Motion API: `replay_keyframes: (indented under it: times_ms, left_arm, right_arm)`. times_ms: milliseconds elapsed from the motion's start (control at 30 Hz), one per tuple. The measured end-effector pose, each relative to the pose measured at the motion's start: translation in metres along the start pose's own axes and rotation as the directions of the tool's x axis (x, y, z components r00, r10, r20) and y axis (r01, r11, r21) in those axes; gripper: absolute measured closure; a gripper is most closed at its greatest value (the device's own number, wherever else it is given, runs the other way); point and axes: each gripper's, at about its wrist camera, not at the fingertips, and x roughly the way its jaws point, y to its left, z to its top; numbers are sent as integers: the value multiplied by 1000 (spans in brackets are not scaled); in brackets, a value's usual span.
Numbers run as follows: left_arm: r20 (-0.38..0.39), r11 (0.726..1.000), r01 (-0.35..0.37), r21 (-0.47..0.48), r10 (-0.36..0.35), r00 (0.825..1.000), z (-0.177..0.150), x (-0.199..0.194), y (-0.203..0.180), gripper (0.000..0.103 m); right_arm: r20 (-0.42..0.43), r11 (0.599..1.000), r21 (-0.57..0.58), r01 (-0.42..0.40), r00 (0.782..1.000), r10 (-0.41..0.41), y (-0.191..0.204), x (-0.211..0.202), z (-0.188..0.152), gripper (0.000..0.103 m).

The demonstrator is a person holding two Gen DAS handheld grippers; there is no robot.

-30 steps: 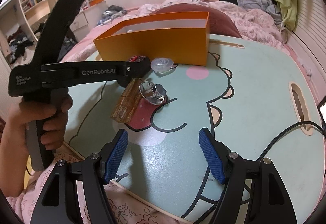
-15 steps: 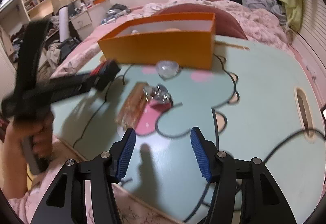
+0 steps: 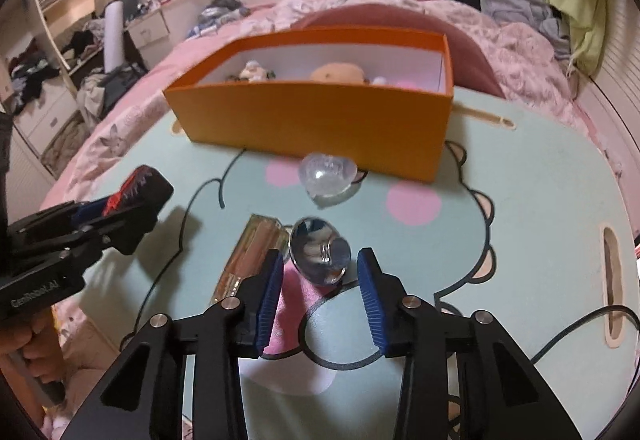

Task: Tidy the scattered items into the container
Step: 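Grasp the metal ring with the right gripper while the left lifts the case, then drop the ring into the orange box with the right gripper while the left drops the case in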

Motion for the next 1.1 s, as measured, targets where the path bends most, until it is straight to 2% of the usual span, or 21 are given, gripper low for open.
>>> replay_keyframes:
  times_ms: [333,367,433,700,933,1100]
  left_arm:
    - [-8,1000,11,15,-11,1000,-4,1,-6,62]
    - [-8,1000,11,17,-11,1000,-4,1,-7,62]
    - [-10,1000,12,20,-12,1000,-4,1,-7,62]
    - [-7,999,24,28,-24,1000,0,0,-11,62]
    - [28,999,16,47,-18,999,19,-8,-17,62]
    - [37,999,18,49,-19,999,46,-6,-19,62]
  right_arm:
    - [-3,999,-30,45,999,-45,0,10,12,67]
    - [0,998,-35,55,998,-55,1,11,12,74]
    - [8,997,-35,69,998,-68,1,10,10,76]
    - [55,999,45,19,998,-21,-16,-2,8,76]
    - [89,999,34,27,996,-30,-13,-12,15,76]
    - [125,998,27,48,991,-51,-15,-22,34,76]
